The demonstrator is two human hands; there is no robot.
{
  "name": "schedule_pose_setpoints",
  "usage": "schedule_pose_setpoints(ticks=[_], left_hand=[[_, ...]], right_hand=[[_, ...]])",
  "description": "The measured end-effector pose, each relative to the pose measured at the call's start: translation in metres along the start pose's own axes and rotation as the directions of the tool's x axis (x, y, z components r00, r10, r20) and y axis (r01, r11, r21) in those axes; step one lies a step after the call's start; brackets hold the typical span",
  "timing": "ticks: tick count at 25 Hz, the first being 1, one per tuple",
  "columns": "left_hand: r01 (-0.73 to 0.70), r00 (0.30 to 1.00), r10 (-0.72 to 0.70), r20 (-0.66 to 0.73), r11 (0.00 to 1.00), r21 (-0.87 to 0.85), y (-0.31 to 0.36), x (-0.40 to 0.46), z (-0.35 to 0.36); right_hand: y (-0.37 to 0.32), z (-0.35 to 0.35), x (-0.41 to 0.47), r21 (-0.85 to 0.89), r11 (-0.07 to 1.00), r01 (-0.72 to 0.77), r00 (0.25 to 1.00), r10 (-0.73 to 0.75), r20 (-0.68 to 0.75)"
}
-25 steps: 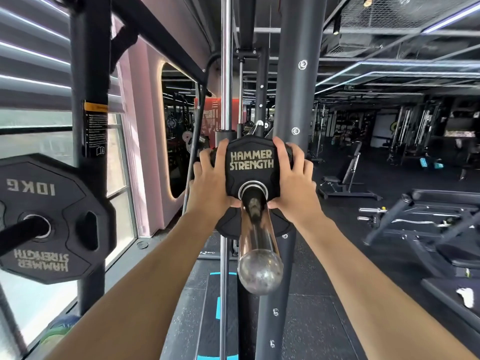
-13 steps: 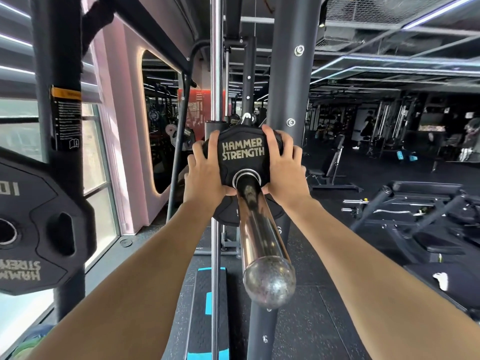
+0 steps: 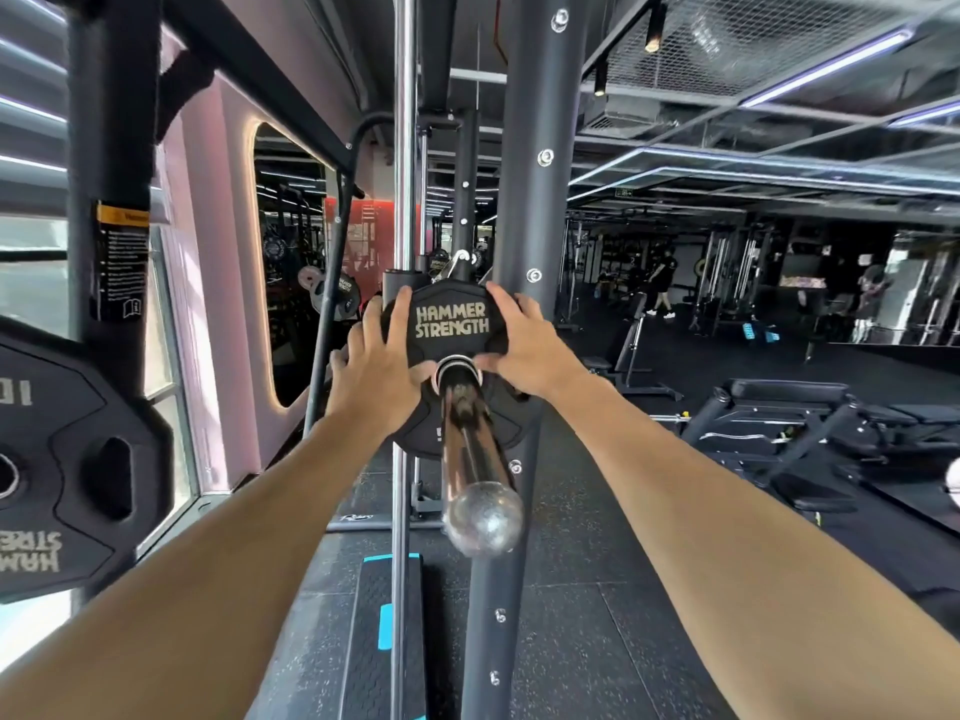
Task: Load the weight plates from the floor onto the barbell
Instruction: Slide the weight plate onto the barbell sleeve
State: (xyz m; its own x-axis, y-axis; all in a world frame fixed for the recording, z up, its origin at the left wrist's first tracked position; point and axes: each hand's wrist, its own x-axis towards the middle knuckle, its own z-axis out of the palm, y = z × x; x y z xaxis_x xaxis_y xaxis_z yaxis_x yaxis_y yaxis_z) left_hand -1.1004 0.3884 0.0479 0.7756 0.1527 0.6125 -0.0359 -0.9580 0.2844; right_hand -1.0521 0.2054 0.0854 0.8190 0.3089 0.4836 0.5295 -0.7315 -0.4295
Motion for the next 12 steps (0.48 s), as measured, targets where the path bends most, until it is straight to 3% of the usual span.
schedule_pose_setpoints(ticks=[5,12], left_hand=[[-0.102,0.976,0.123,-0.179,0.987,0.120,0.025,-0.054,-0.075],[0.068,0.969,0.022,-0.247,0.935,0.349,0.064,-0.121,-0.151]], right_hand=[[-0.044,-0.026,-0.041,0.178,0.976,0.129,0.987,-0.108,-0.121],[-0.093,-0.055,-0.109,0.314,0.855,0.413,0.908,-0.361,-0.212]])
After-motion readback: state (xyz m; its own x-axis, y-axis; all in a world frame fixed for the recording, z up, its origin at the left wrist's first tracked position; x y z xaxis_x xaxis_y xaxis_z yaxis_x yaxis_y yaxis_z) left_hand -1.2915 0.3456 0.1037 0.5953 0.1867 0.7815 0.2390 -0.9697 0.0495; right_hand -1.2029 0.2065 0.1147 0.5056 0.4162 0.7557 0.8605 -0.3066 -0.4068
